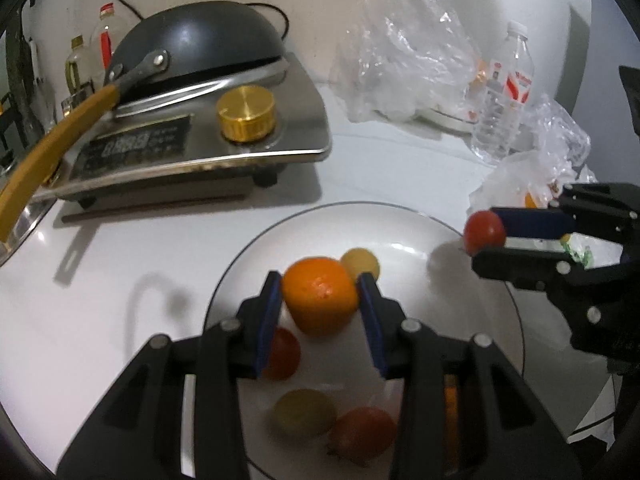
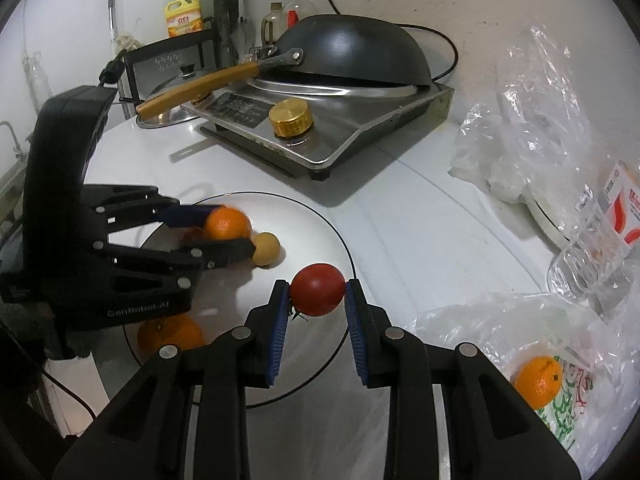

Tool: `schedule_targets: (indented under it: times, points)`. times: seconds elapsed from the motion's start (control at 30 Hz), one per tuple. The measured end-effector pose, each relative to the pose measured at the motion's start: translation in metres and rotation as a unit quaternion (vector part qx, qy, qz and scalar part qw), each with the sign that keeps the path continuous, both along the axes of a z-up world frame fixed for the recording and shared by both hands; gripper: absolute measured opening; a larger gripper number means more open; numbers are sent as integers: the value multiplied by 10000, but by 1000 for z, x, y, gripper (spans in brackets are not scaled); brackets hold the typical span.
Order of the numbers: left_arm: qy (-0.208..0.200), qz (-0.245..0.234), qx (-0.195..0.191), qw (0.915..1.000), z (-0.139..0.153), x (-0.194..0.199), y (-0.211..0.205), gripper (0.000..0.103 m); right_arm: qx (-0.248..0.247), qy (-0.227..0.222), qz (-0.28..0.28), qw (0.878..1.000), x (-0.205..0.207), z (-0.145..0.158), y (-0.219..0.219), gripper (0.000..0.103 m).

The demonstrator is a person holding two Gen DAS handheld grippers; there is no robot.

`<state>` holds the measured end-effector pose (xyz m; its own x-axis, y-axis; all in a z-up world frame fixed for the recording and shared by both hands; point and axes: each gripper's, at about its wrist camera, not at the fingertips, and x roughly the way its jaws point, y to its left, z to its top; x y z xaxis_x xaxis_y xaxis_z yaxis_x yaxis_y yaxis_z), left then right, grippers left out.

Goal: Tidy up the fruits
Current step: 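Open the left gripper to set the orange down while the right gripper releases the tomato onto the plate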

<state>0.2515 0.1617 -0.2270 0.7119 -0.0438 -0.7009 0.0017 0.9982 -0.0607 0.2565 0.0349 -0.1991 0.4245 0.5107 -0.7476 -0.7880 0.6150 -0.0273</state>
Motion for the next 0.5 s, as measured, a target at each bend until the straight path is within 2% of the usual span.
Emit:
schedule_targets:
  times: [0.5]
  points:
    - [-359,-23,-232,9991,14,-19,8,42,-189,218,61,9996,2,-19,24,30]
